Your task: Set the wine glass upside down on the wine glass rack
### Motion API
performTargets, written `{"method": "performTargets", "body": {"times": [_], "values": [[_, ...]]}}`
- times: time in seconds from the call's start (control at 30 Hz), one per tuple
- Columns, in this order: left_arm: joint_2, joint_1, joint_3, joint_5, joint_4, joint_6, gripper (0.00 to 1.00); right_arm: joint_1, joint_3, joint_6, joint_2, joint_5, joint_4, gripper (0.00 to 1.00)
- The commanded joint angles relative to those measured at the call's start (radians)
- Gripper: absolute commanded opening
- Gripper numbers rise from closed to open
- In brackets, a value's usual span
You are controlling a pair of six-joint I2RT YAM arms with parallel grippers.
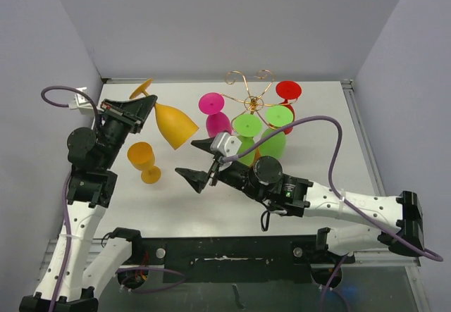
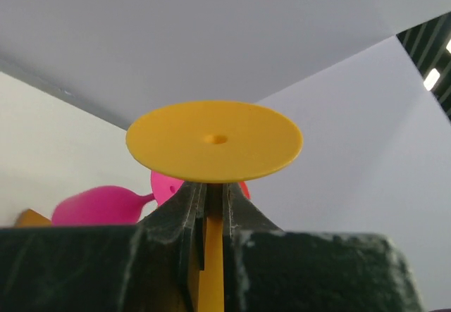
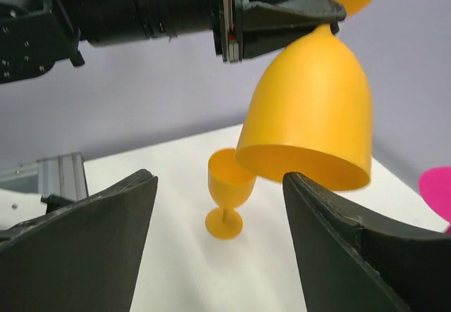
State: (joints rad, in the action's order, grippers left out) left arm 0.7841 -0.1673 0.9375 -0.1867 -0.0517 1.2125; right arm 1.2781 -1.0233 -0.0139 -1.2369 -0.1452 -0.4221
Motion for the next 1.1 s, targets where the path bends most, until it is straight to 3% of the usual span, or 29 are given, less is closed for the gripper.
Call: {"method": "performTargets", "body": {"times": [0.0,0.17,0.4,0.7,1.07], "values": [[-0.016,0.005,0.046,-0.019,-0.085,-0.313,0.0,0.006,-0.076,0.053,0.097,-0.001,0.282,0.75],[-0.055,0.003,-0.013,-0.1,-0.173,-0.587,0.0,-0.028,-0.142,0.128,0.14,-0.037,0.365,0.78],[-0.075,0.003,-0.124,-0.26,-0.358,-0.835,0.0,-0.163,-0.302,0.412,0.073,0.041,0.408,0.78],[-0.087,0.0,-0.19,-0.384,-0.479,-0.966,0.0,-0.216,-0.566,0.656,-0.12,0.041,0.505,0.74],[-0.148,0.0,-0.224,-0.382,-0.495,-1.072,0.0,-0.256,-0.604,0.819,-0.214,0.07,0.445,0.68]]}}
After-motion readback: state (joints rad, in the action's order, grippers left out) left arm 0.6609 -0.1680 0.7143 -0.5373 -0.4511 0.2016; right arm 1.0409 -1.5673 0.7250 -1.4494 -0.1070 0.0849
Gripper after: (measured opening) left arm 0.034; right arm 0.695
